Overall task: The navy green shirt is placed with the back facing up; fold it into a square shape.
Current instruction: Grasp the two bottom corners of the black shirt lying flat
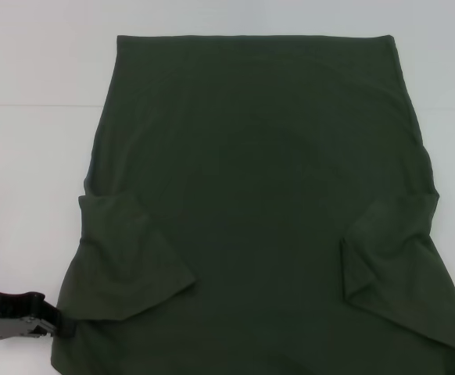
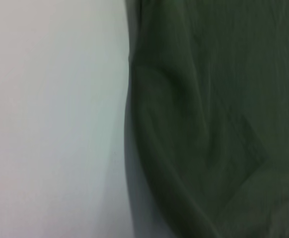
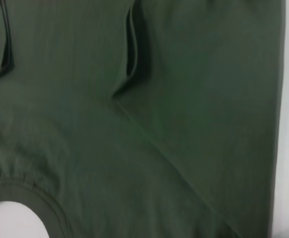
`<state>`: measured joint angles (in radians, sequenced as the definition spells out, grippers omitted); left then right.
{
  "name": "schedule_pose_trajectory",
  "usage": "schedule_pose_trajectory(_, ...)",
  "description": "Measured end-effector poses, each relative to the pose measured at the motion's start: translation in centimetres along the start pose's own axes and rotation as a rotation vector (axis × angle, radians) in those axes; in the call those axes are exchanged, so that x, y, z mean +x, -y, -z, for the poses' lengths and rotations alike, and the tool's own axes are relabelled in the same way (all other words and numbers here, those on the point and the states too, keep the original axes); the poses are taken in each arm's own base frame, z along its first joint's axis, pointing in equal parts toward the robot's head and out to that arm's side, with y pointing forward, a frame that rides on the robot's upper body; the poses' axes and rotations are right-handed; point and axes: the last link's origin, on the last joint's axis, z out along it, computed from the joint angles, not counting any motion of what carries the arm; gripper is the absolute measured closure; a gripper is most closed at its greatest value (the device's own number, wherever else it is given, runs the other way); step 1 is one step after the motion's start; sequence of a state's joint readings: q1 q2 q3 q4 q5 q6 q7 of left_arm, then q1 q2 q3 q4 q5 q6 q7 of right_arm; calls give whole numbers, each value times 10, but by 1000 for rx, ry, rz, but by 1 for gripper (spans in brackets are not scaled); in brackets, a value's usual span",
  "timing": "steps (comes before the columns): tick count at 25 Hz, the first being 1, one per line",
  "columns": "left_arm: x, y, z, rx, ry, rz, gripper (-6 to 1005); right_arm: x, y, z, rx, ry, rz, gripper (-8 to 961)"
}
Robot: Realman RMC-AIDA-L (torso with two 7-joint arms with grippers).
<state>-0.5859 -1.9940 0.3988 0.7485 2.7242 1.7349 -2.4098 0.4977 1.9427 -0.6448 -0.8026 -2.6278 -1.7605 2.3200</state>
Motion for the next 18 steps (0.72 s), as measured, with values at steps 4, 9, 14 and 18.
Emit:
schedule_pose_trajectory(4,0,0,0,0,0,-1,972,-1,-1,-1,-1,1,1,69)
schedule_pose_trajectory(9,1,0,0,1,-1,-2,971,-2,-2,-1,-4,4,4,69)
schedule_pose_trajectory(14,1,0,0,2,-2,-2,971,-5,-4,-4,-5,3,14,68)
schedule_pose_trajectory(18,1,0,0,2,-2,-1,971,-5,-6,-6,-14,-4,14,68)
